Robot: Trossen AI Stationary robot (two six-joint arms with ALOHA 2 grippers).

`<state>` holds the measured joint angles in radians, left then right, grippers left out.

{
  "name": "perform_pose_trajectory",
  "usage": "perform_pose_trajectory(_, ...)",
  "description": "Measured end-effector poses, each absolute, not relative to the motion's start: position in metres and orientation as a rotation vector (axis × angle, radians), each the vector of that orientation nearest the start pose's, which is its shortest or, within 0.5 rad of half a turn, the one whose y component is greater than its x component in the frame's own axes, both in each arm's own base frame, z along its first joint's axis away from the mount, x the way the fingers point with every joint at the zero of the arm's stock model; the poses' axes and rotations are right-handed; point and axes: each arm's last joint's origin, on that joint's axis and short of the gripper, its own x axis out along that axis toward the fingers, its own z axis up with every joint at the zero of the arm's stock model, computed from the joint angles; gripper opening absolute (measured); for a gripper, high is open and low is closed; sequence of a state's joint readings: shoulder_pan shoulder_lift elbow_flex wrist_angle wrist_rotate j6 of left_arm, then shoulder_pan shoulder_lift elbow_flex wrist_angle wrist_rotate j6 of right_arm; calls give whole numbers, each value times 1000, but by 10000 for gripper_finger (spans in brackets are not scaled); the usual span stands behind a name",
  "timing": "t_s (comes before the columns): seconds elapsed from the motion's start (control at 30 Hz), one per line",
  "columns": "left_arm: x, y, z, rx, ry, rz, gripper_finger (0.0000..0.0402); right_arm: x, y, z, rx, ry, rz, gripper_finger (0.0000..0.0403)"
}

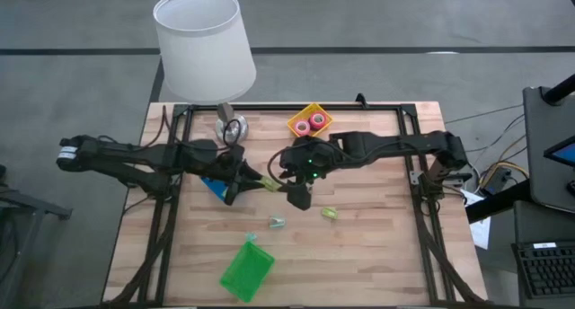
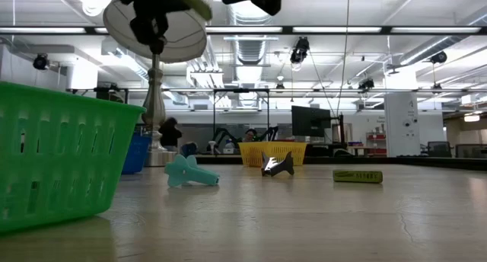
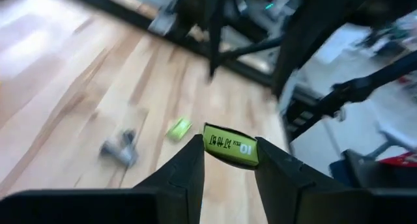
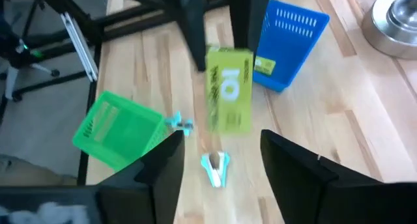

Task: Pick and place Stapler, Stapler remover, tape
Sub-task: Put the right green staple box into the blue bin

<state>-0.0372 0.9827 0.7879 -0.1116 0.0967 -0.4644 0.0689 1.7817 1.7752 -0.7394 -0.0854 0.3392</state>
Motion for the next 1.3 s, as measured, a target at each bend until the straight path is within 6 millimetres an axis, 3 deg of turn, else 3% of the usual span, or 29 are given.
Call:
perform_pose_trajectory(0.3, 193, -6, 286, -538, 546, 194, 123, 382, 28, 355, 267, 822, 21, 221)
perform_pose_trajectory(0.57, 167, -2, 260, -669, 625, 569, 117, 379, 20, 351, 177, 869, 10, 221)
perform_pose_trajectory(0.9, 153, -14, 216, -823, 711, 629, 122, 375, 8, 347, 161, 914, -10, 221)
perform_pose_trajectory(1.13, 150, -11, 203, -732, 639, 745, 125, 376, 6, 348, 146, 904, -5, 219)
perform_pose_trajectory(1.3, 148, -11, 189, -762, 646, 748, 128, 377, 4, 348, 152, 899, -16, 219)
